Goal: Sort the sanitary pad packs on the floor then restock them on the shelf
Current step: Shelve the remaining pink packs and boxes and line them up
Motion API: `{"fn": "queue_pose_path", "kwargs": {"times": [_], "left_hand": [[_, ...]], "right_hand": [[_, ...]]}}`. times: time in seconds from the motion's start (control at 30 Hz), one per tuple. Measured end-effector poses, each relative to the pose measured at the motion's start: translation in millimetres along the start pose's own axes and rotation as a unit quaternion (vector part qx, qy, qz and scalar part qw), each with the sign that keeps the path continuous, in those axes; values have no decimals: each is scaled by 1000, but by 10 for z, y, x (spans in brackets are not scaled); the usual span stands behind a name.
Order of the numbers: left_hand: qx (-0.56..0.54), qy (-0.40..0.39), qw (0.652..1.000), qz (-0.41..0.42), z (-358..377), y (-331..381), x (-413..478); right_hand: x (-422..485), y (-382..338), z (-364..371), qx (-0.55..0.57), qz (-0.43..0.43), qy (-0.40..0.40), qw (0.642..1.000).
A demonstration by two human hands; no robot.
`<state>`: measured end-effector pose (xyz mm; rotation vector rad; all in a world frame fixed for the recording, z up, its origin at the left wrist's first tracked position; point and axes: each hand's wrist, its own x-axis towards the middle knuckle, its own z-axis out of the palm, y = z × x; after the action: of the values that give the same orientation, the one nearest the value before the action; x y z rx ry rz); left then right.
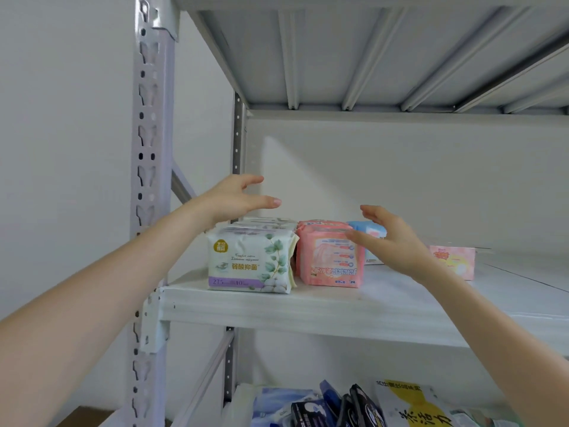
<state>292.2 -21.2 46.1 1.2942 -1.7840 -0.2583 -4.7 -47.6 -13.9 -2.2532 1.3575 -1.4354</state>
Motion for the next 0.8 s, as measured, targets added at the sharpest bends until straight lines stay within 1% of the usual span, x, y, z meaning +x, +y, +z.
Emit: {"fn": "queue_pose_path", "kwargs": {"times": [0.07,0.13,0.23,0.37,0.47,0.53,0.6,0.63,0.73,0.8], "left_hand": [[46,38,998,24,-44,-67,-172],[94,53,993,47,-113,-121,-369],[118,44,990,61,-250,-212,-673],[117,18,992,52,-417,-352,-1046],[100,-1,994,37,-438,-445,-1198],[84,-6,996,9,-403,-479,-1225],[53,-25,998,-34,-358,-515,-1182],[27,-46,997,-49,-327,-538,-1146],[-36,-113,991,-66,-163,-613,-1027],[-78,-123,987,-62,-53,-667,-949]], "right_hand": [[-107,-141,9,-44,-2,9,999],[-235,-322,27,-83,-2,10,997],[-449,-605,86,-122,-2,9,992],[-662,-947,177,-143,-9,4,990],[-716,-1137,261,-161,-22,-2,987],[-696,-1214,325,-173,-39,-13,984],[-617,-1256,369,-201,-43,-46,978],[-555,-1260,392,-213,-39,-68,974],[-311,-1221,461,-224,-21,-134,965],[-136,-1170,503,-230,-7,-162,959]]}}
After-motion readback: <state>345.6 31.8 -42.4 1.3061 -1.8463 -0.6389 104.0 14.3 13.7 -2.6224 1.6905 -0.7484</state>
